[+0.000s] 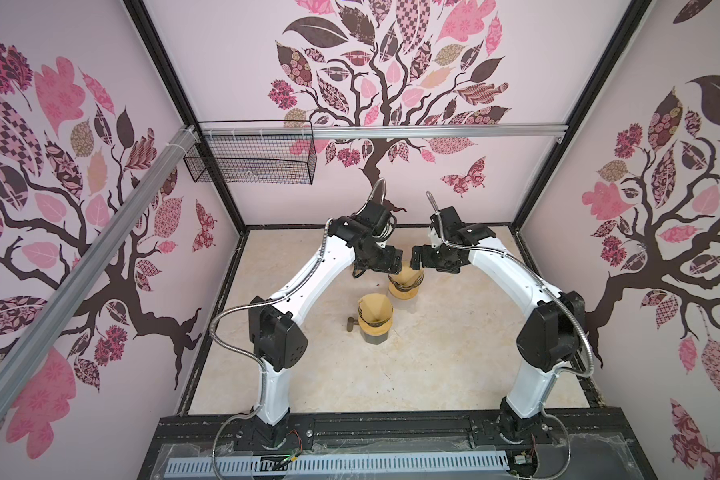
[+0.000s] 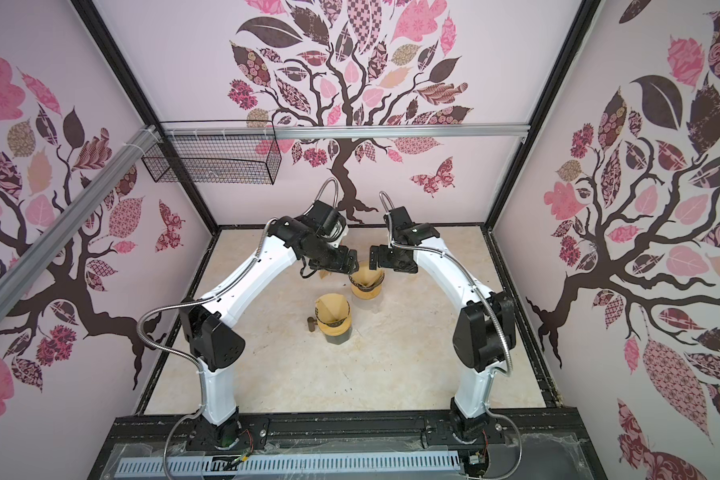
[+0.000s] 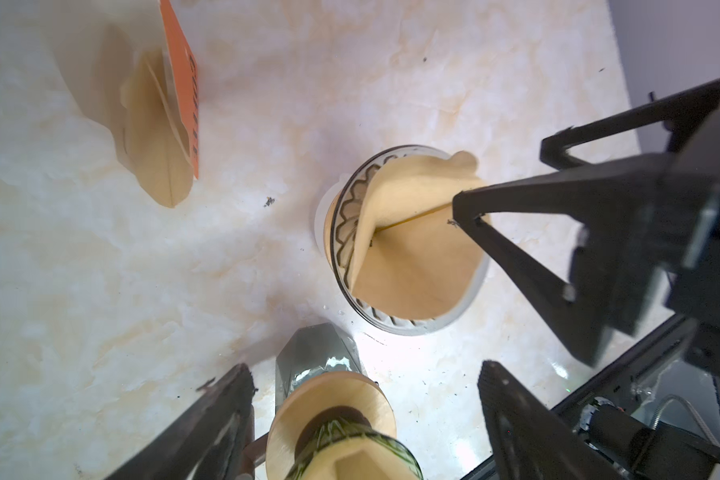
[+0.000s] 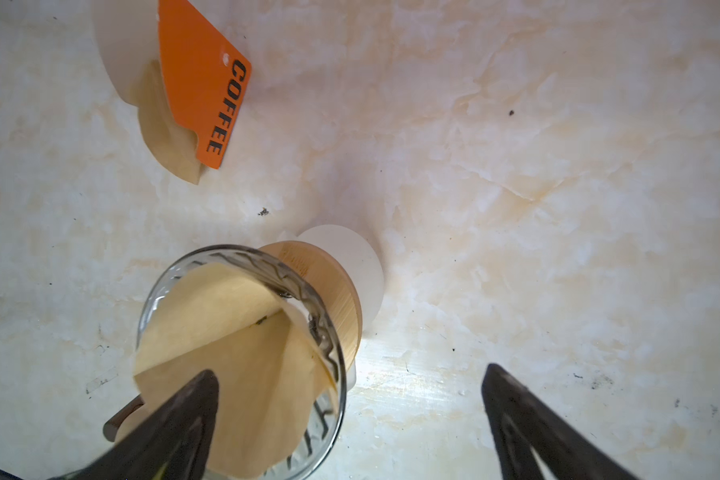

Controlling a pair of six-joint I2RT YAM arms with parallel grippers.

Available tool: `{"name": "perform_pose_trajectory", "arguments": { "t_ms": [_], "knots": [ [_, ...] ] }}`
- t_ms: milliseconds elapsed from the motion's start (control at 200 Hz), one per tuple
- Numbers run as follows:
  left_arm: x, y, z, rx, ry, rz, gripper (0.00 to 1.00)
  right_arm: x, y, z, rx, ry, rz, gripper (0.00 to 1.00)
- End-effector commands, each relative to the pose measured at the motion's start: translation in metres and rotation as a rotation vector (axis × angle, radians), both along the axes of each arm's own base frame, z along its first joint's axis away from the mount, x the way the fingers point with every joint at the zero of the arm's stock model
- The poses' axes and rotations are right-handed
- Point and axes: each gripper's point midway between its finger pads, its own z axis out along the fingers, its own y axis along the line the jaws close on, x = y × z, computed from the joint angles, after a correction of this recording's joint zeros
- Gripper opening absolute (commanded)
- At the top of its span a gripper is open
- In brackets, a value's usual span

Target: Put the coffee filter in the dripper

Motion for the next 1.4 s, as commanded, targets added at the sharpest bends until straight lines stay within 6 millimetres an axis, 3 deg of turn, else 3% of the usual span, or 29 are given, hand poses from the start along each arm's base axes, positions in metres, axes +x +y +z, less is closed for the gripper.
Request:
{"name": "perform_pose_trajectory", "arguments": {
  "t_ms": [0, 190, 215, 385, 530, 635, 770, 900, 995, 1100, 1275, 1396],
  "knots": [
    [-0.013, 0.011, 0.048, -0.060, -0.106, -0.018, 0.89, -0.019, -0.010, 0.053, 0.021, -0.109, -0.003, 1.00],
    [-0.041, 0.040, 0.077, -0.075, -0.192, -0.015, 0.91, -0.041, -0.030, 0.093, 0.030, -0.231, -0.041, 1.00],
    [-0.045, 0.044, 0.070, -0.063, -0.180, -0.012, 0.91, -0.045, -0.032, 0.096, 0.034, -0.248, -0.047, 1.00],
    [-0.070, 0.079, 0.086, -0.096, -0.260, 0.047, 0.95, -0.070, -0.051, 0.118, 0.059, -0.366, -0.098, 1.00],
    [-0.076, 0.126, 0.087, -0.141, -0.298, 0.204, 0.98, -0.081, -0.076, 0.128, 0.040, -0.452, -0.204, 1.00],
    [-0.071, 0.170, 0.072, -0.116, -0.320, 0.357, 0.98, -0.074, -0.092, 0.126, 0.010, -0.475, -0.294, 1.00],
    [-0.064, 0.224, 0.048, -0.072, -0.281, 0.570, 0.98, -0.052, -0.114, 0.110, -0.047, -0.536, -0.418, 1.00],
    [-0.063, 0.255, 0.033, -0.094, -0.236, 0.702, 0.98, -0.029, -0.142, 0.098, -0.132, -0.710, -0.535, 1.00],
    [-0.062, 0.268, 0.028, -0.082, -0.242, 0.751, 0.98, -0.011, -0.160, 0.062, -0.073, -0.777, -0.566, 1.00],
    [-0.060, 0.277, 0.022, -0.021, -0.258, 0.767, 0.98, -0.009, -0.190, 0.018, -0.071, -0.759, -0.683, 1.00],
    [-0.057, 0.287, 0.008, 0.055, -0.262, 0.775, 0.98, -0.007, -0.192, -0.018, -0.233, -0.731, -0.577, 1.00],
    [-0.049, 0.292, -0.003, 0.068, -0.284, 0.802, 0.98, -0.019, -0.205, -0.037, -0.346, -0.765, -0.568, 1.00]
  ]
}}
